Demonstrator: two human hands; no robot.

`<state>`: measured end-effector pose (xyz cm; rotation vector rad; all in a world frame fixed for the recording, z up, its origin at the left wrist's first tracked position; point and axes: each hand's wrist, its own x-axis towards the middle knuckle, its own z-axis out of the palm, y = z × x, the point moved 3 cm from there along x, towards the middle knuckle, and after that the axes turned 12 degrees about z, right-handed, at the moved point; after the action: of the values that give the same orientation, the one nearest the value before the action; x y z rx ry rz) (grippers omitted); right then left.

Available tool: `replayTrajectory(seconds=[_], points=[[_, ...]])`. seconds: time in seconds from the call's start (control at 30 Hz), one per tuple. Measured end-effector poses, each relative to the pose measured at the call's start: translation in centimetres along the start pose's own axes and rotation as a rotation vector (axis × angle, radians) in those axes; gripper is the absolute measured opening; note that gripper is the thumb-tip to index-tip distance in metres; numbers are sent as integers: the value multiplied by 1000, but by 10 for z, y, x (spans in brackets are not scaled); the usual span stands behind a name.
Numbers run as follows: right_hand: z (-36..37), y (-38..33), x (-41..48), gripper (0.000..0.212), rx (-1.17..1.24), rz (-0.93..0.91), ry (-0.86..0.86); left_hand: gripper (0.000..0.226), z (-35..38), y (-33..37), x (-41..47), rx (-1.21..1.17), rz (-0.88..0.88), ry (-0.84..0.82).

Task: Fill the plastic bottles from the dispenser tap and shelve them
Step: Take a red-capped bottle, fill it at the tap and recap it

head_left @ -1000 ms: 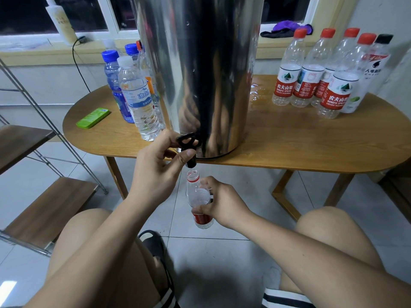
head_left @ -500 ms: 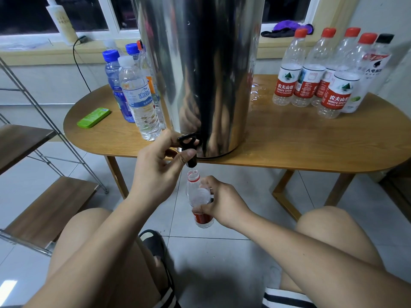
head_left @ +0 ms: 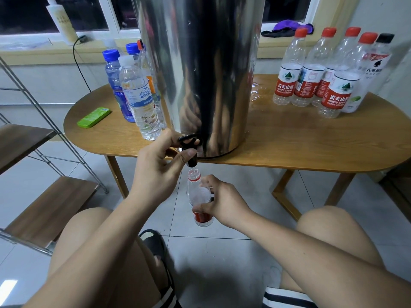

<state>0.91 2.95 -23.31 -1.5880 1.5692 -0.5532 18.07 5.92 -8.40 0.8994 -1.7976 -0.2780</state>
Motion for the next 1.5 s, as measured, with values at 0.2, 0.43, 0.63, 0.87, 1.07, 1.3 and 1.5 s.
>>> replayTrajectory(seconds=[0.2, 0.43, 0.63, 0.87, 1.07, 1.3, 1.5], points=[[-1, -1, -2, 84, 15, -4, -2, 34, -1, 6, 3, -32, 45, 10], [-2, -3, -2, 87, 14, -6, -5, 19, 0, 4, 2, -25, 35, 13], [-2, -3, -2, 87, 12, -5, -6, 13, 0, 1, 1, -13, 17, 18], [-2, -3, -3, 87, 1, -11, 1, 20, -1, 4, 2, -31, 33, 14], [-2, -2, -2, 86, -5, -16, 6, 32, -1, 7, 3, -21, 41, 9], [-3, -1, -1, 79, -20, -25, 14, 26, -1, 4, 1, -14, 36, 7], [-2, 0, -1, 80, -16, -27, 13, 25, -1, 3, 1, -21, 33, 3]])
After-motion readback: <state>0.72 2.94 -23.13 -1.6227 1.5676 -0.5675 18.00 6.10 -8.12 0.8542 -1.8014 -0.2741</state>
